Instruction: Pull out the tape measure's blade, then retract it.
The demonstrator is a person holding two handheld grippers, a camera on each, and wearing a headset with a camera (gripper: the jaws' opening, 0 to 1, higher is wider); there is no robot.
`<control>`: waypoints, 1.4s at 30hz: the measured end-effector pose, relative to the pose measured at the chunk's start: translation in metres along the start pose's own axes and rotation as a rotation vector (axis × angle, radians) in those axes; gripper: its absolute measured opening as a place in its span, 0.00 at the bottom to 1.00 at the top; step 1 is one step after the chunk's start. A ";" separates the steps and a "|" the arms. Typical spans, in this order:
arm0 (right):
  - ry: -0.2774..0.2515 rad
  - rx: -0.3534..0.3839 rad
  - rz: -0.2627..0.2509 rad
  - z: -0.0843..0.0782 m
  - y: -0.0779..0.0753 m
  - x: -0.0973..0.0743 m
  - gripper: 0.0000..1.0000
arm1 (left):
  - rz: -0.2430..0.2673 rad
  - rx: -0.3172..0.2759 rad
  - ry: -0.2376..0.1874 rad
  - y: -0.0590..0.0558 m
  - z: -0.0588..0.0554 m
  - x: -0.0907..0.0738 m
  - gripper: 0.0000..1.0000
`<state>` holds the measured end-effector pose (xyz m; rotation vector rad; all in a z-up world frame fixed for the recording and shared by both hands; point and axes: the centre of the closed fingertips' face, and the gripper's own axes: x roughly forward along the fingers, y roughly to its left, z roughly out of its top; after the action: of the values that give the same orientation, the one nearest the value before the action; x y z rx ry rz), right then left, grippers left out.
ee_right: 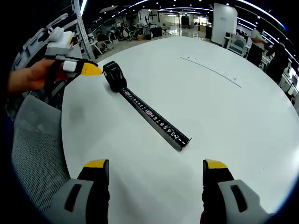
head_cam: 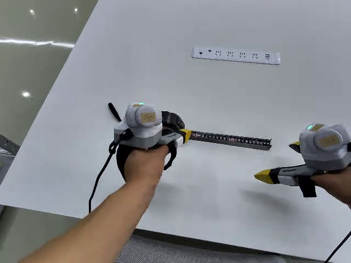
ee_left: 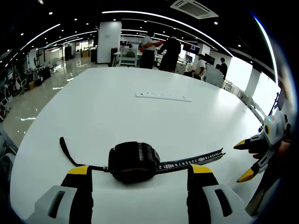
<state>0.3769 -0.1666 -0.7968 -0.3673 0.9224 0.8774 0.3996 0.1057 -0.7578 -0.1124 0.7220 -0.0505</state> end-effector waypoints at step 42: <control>0.121 -0.295 0.098 0.010 -0.041 0.040 0.55 | 0.013 -0.029 0.040 0.007 -0.001 0.048 0.68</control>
<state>0.4267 -0.1653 -0.8268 -0.6389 0.9295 1.0942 0.4351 0.1084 -0.7913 -0.1347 0.7633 -0.0296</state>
